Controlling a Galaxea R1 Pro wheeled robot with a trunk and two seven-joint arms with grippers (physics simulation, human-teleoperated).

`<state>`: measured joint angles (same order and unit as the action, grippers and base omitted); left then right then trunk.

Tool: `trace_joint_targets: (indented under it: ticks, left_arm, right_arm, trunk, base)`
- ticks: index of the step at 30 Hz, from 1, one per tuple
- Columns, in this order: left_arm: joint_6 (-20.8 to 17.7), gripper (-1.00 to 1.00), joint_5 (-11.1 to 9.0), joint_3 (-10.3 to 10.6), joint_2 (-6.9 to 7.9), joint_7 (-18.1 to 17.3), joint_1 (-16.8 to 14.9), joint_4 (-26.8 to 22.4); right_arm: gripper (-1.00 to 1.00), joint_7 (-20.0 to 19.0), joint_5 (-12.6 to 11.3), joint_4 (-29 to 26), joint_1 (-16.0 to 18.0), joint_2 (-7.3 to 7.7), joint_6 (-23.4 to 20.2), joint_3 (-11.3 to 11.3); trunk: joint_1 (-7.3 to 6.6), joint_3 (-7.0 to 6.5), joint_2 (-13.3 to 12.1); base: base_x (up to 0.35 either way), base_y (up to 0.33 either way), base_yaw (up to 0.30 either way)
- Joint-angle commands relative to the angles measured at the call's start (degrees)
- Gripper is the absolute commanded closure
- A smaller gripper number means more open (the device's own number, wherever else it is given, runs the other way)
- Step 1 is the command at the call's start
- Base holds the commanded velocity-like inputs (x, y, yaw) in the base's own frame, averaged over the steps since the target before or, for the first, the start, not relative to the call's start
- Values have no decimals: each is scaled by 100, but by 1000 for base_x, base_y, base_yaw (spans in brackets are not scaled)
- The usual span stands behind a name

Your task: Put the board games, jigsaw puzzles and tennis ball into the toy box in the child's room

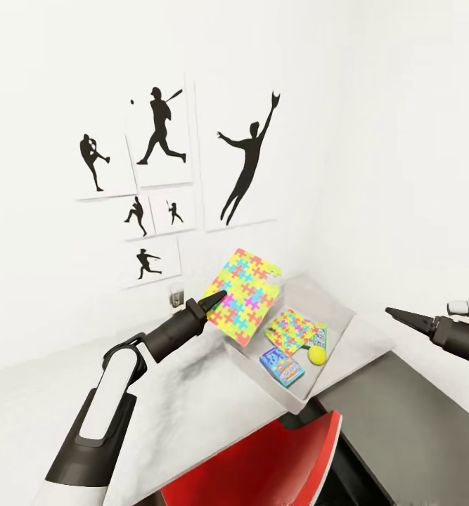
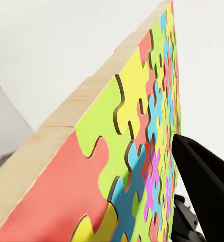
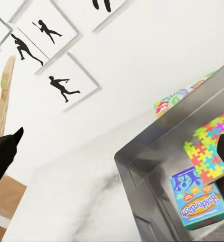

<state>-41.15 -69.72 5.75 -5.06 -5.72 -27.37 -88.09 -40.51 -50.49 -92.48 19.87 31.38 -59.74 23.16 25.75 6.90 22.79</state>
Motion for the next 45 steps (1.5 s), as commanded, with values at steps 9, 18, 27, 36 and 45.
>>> trace_joint_targets:
  ticks: [9,18,27,36,45]
  left_arm:
    - [41,100,36,-19,-3,8,-10,35]
    - [732,100,27,-25,-14,620,-396,909]
    - [1141,100,-18,-8,-93,986,-1451,2639]
    - [1564,100,-9,3,-273,1054,-2604,4555]
    - [1614,100,5,6,-324,1053,-2895,5024]
  right_arm:
    - [-100,-36,28,1,8,-11,-26,9]
    - [-100,-36,30,0,8,-40,-26,7]
    - [-100,-36,26,-3,8,-52,-26,8]
    - [-100,-36,30,1,8,-67,-26,10]
    - [-100,-17,28,1,8,-68,-26,21]
  trunk:
    - [4,-12,12]
    - [4,-27,12]
    - [4,-30,12]
    - [4,-30,12]
    - [4,-30,12]
  base:
    - [0,0,-278]
    - [0,0,-206]
    - [0,0,-44]
    - [0,0,-5]
    - [0,0,-1]
